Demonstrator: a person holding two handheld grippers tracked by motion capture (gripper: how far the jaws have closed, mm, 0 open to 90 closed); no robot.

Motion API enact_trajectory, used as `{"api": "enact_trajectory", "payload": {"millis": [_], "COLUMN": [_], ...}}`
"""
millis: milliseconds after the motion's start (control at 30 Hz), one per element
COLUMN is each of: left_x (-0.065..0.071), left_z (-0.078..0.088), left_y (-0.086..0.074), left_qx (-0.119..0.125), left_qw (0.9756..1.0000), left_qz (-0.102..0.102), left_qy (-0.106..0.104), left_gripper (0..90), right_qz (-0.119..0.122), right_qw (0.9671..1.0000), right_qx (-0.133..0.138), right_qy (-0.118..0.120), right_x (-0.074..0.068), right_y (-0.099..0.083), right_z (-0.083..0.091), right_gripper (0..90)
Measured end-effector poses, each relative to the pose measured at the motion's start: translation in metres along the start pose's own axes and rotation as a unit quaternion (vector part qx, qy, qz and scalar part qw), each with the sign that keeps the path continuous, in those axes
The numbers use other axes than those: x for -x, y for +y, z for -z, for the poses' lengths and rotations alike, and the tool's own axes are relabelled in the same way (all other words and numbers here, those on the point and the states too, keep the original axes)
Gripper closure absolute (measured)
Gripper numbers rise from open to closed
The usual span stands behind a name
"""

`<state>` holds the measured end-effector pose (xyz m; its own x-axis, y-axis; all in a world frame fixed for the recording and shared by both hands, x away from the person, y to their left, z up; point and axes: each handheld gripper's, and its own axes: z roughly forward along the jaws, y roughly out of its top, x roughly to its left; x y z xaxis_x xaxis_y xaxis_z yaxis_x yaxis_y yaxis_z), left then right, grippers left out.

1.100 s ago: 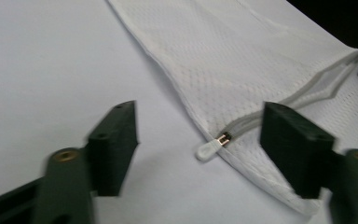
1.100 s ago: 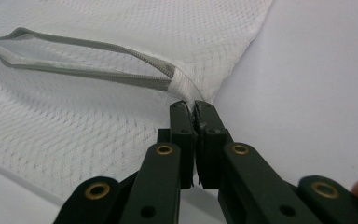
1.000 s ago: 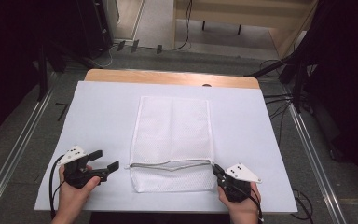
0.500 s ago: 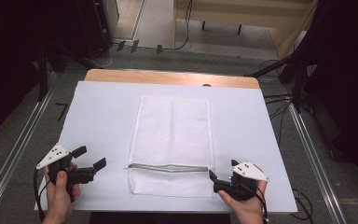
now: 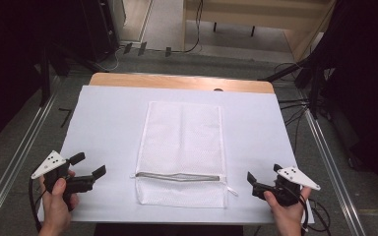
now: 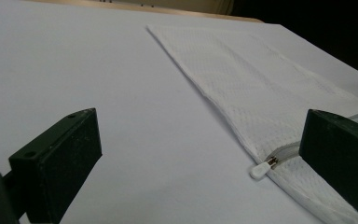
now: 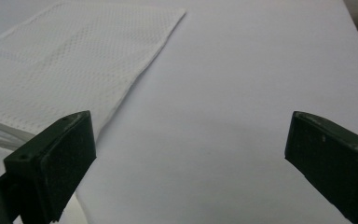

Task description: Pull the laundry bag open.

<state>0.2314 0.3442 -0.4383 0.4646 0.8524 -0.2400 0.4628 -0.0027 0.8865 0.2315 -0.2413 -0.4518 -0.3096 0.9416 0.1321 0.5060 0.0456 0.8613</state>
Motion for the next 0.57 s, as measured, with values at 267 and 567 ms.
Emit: {"api": "enact_trajectory", "payload": {"millis": [267, 567], "left_x": [-0.006, -0.015], "left_z": [0.005, 0.009], "left_y": [0.000, -0.001], "left_qx": [0.014, 0.018], "left_qw": [0.9999, 0.9997], "left_qz": [-0.006, 0.001], "left_qy": [0.007, 0.016], "left_gripper": [0.0, 0.0], "right_qz": [-0.007, -0.028], "right_qw": [0.9998, 0.9991], "right_qx": [0.014, 0.016], "right_qy": [-0.011, -0.028], "right_x": [0.028, 0.044], "right_y": [-0.001, -0.004], "right_z": [0.010, 0.013], "right_gripper": [0.0, 0.0]}}
